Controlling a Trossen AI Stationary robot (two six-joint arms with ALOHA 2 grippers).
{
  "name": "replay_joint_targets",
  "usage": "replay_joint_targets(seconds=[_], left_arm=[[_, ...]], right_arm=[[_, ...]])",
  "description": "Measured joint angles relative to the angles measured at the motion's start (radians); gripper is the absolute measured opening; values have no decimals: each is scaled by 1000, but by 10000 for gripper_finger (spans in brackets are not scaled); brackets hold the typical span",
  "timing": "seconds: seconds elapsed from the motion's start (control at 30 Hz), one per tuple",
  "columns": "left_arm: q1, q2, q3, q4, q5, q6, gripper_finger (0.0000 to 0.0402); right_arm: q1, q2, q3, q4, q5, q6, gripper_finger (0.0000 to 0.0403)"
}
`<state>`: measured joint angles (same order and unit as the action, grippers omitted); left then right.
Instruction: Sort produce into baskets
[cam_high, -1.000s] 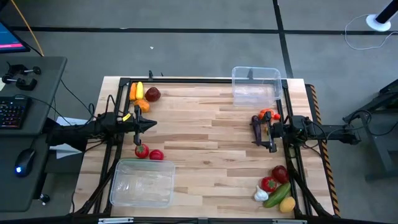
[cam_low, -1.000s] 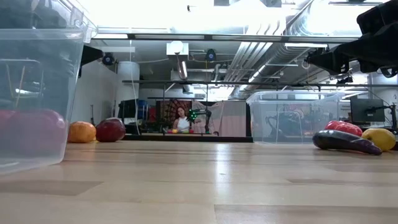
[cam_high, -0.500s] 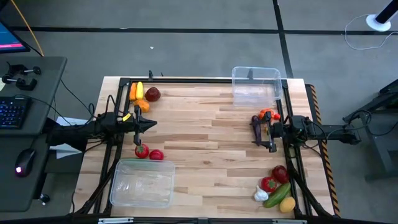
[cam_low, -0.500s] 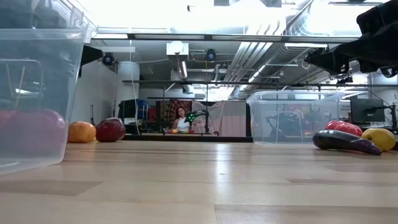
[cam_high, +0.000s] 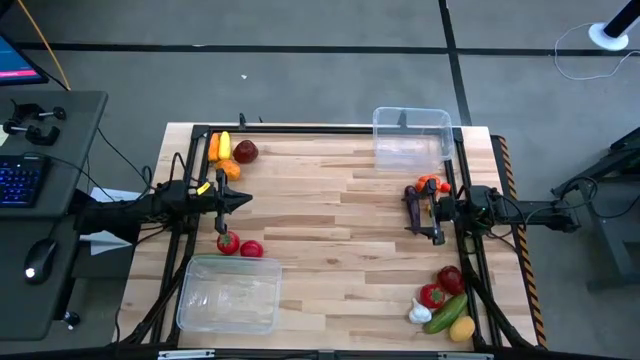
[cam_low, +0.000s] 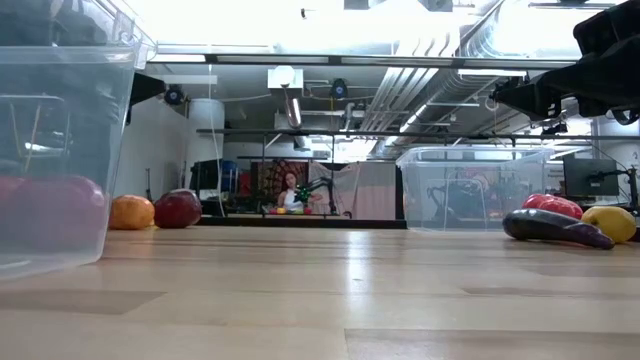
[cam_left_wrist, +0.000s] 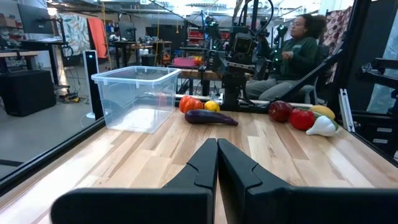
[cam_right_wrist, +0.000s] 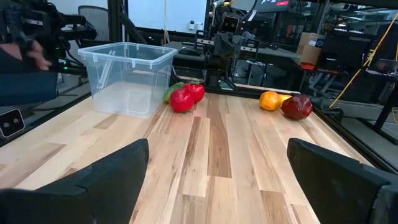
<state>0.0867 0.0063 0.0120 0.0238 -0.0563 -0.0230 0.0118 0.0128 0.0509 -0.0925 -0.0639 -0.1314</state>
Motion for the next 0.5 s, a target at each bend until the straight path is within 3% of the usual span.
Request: replay_joint_targets(seconds=[0.07,0.13,0.23,0.33,0.5], left_arm=[[0,1,0,76,-1,-30,0],[-2,1,0,240,-9,-191,0],[-2,16,5,500,-175,-433,0],[1,75,65,499,-354,-526,0],[82,362,276,394,-403,-637,0]], right_arm=[[0,0,0,0,0,0,378],[0,0,0,0,0,0,378],[0,0,0,0,0,0,378],[0,0,0,0,0,0,378],[0,0,0,0,0,0,378]])
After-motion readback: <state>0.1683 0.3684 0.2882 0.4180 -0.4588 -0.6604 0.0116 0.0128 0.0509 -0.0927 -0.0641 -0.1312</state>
